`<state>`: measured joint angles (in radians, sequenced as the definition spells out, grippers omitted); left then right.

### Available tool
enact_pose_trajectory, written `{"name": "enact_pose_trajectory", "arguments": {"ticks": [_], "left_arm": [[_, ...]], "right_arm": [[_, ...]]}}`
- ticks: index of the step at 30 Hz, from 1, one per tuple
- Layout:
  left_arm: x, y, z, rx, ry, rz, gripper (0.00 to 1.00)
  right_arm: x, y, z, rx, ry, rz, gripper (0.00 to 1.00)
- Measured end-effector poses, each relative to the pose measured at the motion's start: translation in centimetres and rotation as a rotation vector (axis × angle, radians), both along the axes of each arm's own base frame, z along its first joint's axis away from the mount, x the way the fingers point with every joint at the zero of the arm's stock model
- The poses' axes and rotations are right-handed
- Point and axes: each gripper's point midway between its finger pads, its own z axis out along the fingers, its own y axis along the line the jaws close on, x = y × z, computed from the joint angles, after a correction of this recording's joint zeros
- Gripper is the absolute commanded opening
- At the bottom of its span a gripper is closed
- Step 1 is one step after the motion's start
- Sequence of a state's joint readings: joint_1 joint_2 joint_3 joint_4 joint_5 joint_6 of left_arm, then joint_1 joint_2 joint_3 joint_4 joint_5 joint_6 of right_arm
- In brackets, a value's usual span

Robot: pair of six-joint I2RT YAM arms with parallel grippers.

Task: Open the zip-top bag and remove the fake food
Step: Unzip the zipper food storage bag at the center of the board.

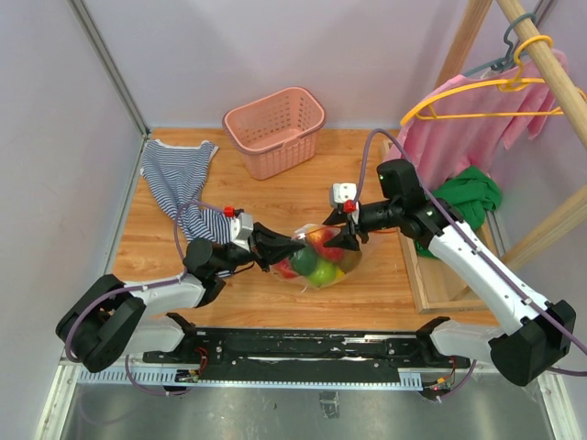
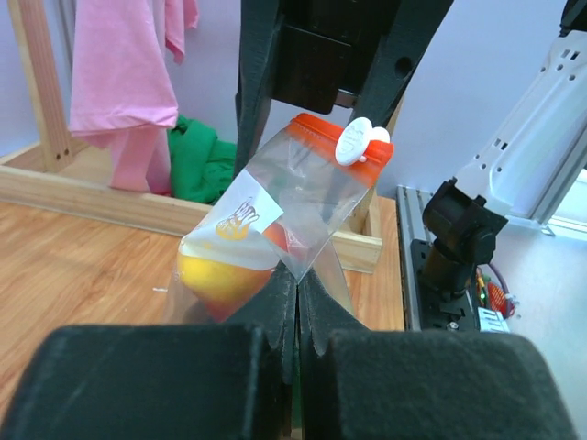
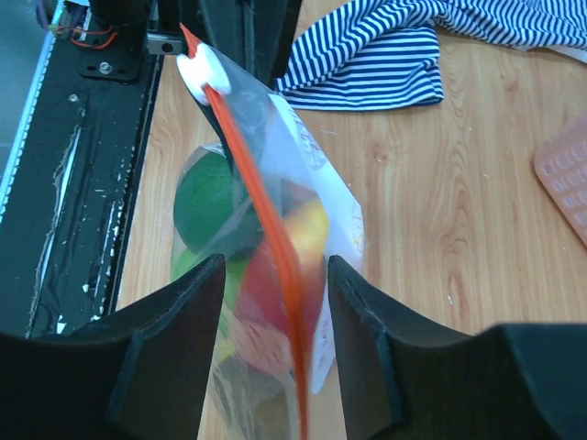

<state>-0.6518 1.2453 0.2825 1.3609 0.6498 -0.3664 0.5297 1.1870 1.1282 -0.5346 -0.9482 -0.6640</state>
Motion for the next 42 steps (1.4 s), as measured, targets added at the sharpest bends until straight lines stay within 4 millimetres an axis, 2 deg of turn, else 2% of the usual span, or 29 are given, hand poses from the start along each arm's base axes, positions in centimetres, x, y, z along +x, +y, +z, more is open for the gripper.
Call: {"name": "enact_pose_trajectory", "arguments": {"ticks": [7,10,14,15,16,17,22,25,29,33,42], "left_arm": [[0.3,-0.1,-0.7,0.053,0.02,0.012,0.0],[0.4,-0.2,-1.1,0.069,0.032,0.014,0.0],[0.5,-0.3,-1.3,0.08,0.047,0.011,0.01],[0.5,-0.4,-1.4,0.082,0.049,0.011,0.02],[0.5,-0.4,-1.4,0.083,0.052,0.011,0.03],[0.5,-0.4,-1.4,0.084,0.053,0.011,0.1],[0.2,0.0,-1.1,0.075,0.051,0.018,0.57],[-0.4,0.7,-1.4,0.058,0.06,0.035,0.71],[-0.9,1.7,-1.7,0.027,0.087,0.065,0.78],[-0.9,2.3,-0.5,-0.014,0.087,0.085,0.82],[-0.5,2.4,1.1,-0.06,0.055,0.093,0.77]], "right_arm": [[-1.0,1.1,-0.1,0.002,0.029,0.028,0.39],[-1.1,1.2,0.0,0.004,0.04,0.022,0.28],[-1.0,1.3,0.2,0.012,0.052,0.011,0.03],[-0.9,1.3,0.3,0.014,0.055,0.008,0.01],[-0.9,1.3,0.3,0.015,0.063,0.003,0.01],[-0.9,1.3,0.3,0.015,0.068,0.0,0.01],[-0.8,0.9,0.6,0.035,0.115,-0.016,0.01],[-0.5,0.2,1.1,0.069,0.156,-0.021,0.01],[-0.5,-0.2,1.8,0.108,0.185,-0.008,0.01],[-1.0,-0.1,2.2,0.127,0.198,0.024,0.01],[-1.3,-0.1,2.3,0.139,0.208,0.041,0.01]]}}
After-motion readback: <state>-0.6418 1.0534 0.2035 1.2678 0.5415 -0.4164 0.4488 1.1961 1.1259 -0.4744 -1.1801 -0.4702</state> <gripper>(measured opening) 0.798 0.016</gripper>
